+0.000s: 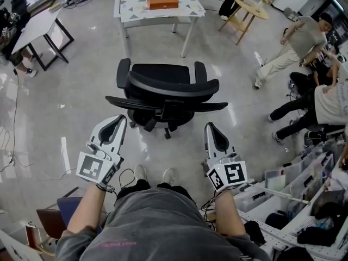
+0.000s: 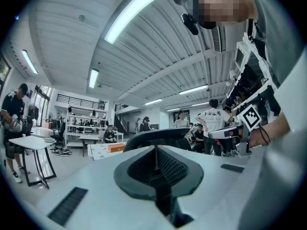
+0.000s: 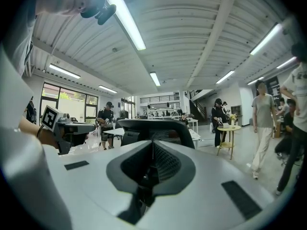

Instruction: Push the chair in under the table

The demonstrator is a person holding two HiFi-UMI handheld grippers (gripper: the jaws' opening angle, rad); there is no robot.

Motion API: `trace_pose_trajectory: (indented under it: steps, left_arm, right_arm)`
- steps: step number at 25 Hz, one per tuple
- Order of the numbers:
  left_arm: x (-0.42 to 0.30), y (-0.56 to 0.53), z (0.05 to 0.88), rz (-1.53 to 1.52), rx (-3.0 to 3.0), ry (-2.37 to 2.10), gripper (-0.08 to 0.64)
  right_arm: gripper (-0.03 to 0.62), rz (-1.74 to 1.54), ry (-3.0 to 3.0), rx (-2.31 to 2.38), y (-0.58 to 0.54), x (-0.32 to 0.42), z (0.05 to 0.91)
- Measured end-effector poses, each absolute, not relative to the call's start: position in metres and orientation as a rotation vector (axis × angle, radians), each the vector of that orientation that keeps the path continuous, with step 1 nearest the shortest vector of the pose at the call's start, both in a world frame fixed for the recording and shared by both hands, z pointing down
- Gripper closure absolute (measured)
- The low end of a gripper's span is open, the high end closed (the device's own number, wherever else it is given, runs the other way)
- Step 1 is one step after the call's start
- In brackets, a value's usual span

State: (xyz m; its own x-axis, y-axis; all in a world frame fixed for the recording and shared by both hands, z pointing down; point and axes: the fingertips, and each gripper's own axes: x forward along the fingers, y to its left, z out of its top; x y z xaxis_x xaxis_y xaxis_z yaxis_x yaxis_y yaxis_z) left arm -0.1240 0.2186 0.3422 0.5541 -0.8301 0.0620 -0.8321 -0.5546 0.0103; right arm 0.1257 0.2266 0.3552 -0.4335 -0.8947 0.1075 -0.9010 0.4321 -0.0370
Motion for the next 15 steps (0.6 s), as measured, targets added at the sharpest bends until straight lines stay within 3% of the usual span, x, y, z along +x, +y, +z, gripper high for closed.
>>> trace_pose_trajectory:
  steps: [11,15]
  left_arm:
    - [-0.1269,0.2138,0.3432,0.107,2.702,-1.497,0.498]
    - [-0.1265,0.2128,0.3446,0.105,2.715,-1.483,0.472]
  right_arm:
    - [0.584,0.135,-2.595,1.631,0.2229,0.1254,0.3541]
    - [0.543,0.144,-2.6,1.621,0.2204,0.1228,0.3553]
